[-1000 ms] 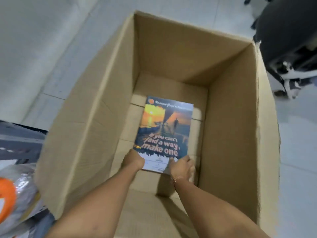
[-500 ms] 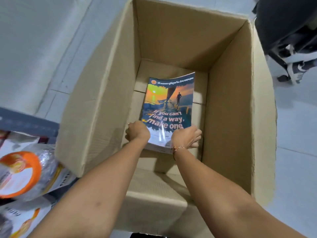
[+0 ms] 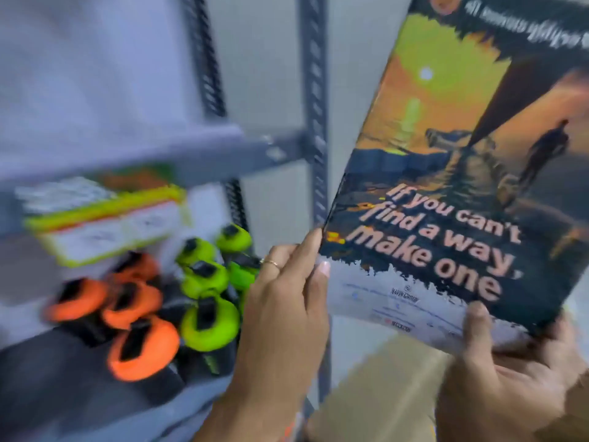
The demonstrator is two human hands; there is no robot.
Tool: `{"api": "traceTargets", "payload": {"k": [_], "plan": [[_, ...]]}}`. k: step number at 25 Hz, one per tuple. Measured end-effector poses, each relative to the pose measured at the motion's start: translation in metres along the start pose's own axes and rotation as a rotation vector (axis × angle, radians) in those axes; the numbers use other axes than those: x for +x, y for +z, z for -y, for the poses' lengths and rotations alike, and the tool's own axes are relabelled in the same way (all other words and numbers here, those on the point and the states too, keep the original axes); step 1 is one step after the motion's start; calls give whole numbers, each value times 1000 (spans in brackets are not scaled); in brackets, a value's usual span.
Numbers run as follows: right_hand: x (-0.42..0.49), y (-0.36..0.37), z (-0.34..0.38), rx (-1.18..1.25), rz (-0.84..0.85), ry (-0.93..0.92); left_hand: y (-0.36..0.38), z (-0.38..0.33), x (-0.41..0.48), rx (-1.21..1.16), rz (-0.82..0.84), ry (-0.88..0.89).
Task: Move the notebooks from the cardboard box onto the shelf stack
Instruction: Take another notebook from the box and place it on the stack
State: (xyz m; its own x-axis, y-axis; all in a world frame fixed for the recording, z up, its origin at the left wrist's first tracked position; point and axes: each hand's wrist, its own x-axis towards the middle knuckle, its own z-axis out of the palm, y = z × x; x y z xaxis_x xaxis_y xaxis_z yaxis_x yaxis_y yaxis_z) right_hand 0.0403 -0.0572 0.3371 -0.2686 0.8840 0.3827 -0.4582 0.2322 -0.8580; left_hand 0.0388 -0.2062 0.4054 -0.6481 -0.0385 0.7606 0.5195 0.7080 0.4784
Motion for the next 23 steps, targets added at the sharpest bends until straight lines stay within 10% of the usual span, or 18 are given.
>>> {"api": "traceTargets", "payload": {"k": [8, 16, 20, 23], "plan": [[-36, 164, 180, 207, 558, -331, -178, 9, 87, 401, -437, -179], [-44, 269, 191, -607, 1160, -448, -203, 65, 131, 696, 65, -561], [-40, 258, 192, -668, 1171, -522, -199, 56, 134, 845, 38, -475], [-33, 192, 167, -119, 792, -635, -151, 31, 114, 800, -272, 31]]}}
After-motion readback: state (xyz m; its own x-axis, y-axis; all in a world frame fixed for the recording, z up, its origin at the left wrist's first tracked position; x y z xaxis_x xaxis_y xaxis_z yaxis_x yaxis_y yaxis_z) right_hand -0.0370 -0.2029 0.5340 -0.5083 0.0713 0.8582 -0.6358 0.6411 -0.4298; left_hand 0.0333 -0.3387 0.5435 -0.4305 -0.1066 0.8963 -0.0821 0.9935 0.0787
